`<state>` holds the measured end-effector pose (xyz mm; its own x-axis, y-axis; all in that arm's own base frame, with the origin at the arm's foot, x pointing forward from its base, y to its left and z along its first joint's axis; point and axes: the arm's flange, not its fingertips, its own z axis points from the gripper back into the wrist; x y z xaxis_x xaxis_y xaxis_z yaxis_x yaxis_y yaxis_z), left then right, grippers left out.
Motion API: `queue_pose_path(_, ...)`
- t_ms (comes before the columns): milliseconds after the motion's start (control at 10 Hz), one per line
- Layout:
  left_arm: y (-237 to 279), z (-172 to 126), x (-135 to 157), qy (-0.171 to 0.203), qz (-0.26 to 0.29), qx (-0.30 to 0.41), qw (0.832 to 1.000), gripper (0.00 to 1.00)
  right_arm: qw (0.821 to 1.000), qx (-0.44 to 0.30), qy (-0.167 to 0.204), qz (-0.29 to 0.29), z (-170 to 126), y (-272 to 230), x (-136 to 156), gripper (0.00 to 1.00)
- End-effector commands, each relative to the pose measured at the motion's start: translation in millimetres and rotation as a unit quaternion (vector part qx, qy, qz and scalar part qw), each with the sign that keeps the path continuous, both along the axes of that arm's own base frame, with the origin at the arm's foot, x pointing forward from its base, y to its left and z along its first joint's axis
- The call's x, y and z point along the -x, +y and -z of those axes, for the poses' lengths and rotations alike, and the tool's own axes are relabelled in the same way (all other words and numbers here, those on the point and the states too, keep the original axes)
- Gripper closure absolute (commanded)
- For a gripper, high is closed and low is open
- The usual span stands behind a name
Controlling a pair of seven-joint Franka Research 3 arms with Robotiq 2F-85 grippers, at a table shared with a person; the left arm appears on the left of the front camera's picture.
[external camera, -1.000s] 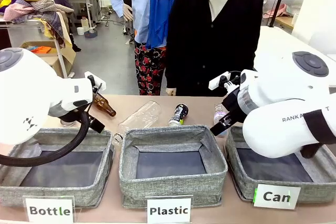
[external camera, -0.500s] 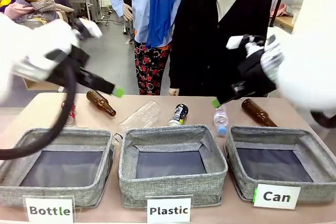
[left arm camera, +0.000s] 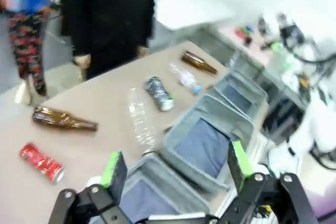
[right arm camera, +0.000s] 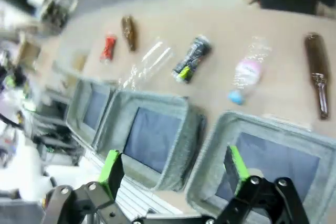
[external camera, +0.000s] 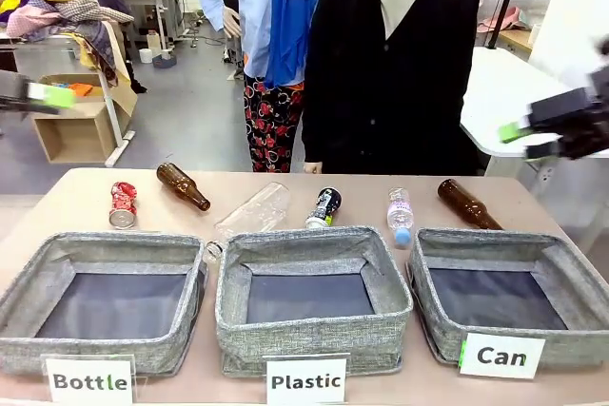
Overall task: Sort the can waste into the basket.
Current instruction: Pick up the can waste from the table and place it in the right Fabric basket.
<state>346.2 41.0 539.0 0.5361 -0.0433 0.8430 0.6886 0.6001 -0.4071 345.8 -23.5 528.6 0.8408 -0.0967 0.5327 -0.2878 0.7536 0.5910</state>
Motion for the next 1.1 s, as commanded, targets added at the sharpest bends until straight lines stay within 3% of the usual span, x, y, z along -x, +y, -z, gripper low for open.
queue_pose_path(0, 22.5, 83.4, 58.5, 0.029, -0.071, 0.067, 0.995, 0.00, 0.996, -0.065, 0.005, 0.063, 51.5, -43.4, 33.7, 0.00)
queue_pose_path(300, 75.2, 134.5, 70.2, 0.072, -0.154, 0.184, 0.968, 0.00, 0.977, -0.143, 0.028, 0.155, 89.1, -111.1, 48.8, 0.00)
queue_pose_path(600, 73.7, 168.5, 66.1, 0.132, -0.197, 0.249, 0.939, 0.00, 0.957, -0.185, 0.049, 0.218, 117.9, -144.7, 59.8, 0.00)
queue_pose_path(700, 55.4, 172.0, 66.3, 0.139, -0.197, 0.255, 0.936, 0.00, 0.956, -0.180, 0.047, 0.226, 121.4, -145.5, 59.6, 0.00)
queue_pose_path(800, 159.3, 131.9, 7.0, 0.130, -0.190, 0.244, 0.942, 0.00, 0.958, -0.175, 0.062, 0.219, 86.9, -180.4, 28.2, 0.00)
queue_pose_path(1000, 159.3, 131.9, 7.0, 0.130, -0.190, 0.244, 0.942, 0.00, 0.958, -0.175, 0.062, 0.219, 86.9, -180.4, 28.2, 0.00)
